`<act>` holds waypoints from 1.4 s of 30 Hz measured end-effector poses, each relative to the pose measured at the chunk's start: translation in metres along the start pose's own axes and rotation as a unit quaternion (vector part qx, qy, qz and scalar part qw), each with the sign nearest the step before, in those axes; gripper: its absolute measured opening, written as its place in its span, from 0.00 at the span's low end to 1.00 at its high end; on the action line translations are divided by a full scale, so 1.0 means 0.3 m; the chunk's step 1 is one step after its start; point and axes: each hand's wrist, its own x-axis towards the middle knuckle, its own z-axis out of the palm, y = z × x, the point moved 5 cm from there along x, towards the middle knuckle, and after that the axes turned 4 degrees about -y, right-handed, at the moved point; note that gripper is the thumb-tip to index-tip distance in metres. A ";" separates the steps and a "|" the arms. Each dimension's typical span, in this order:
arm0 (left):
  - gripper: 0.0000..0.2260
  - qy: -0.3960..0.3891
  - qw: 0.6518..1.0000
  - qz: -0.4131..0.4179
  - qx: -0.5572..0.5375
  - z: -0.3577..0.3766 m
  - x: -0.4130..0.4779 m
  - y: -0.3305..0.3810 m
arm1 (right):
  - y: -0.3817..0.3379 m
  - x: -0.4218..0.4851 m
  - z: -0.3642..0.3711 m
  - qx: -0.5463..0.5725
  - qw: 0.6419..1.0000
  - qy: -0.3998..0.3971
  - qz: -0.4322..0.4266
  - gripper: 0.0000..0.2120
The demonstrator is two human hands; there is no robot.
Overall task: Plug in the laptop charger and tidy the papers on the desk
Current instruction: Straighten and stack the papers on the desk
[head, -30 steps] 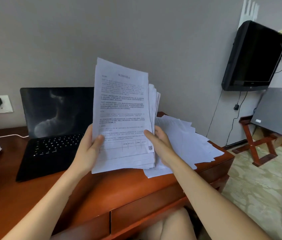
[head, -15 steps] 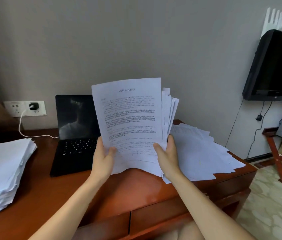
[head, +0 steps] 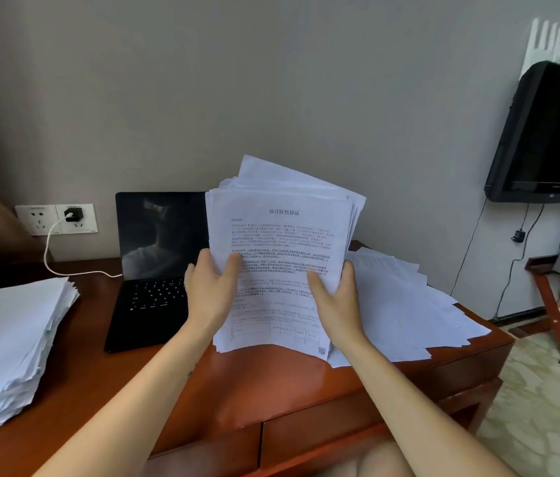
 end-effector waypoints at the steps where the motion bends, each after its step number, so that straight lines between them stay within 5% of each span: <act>1: 0.12 -0.002 1.000 -0.006 0.003 0.001 -0.001 0.004 | 0.001 0.000 -0.001 0.005 1.000 0.005 0.003 0.12; 7: 0.29 0.003 0.999 -0.031 0.008 -0.023 -0.014 0.008 | 0.002 -0.009 -0.014 0.032 0.999 0.020 0.009 0.13; 12: 0.22 0.008 0.999 0.018 -0.041 -0.010 -0.035 0.037 | -0.026 -0.011 0.002 0.031 0.999 -0.002 -0.012 0.19; 15: 0.26 -0.003 0.993 -0.025 -0.111 0.002 -0.033 0.004 | -0.019 -0.008 0.010 0.020 1.000 -0.003 -0.006 0.21; 22: 0.17 -0.040 0.996 0.004 -0.077 0.015 -0.048 -0.054 | 0.014 -0.008 0.005 -0.011 1.000 -0.005 -0.001 0.11; 26: 0.21 -0.013 0.996 0.047 -0.068 0.010 -0.047 -0.008 | -0.013 0.003 0.000 -0.003 1.000 0.007 -0.017 0.11; 36: 0.22 -0.040 0.991 -0.080 -0.100 0.009 -0.104 -0.180 | 0.150 -0.066 0.007 -0.022 0.998 -0.036 0.051 0.08; 42: 0.14 -0.104 0.990 -0.064 -0.072 0.037 -0.094 -0.208 | 0.137 -0.026 -0.008 -0.029 0.996 -0.050 0.061 0.09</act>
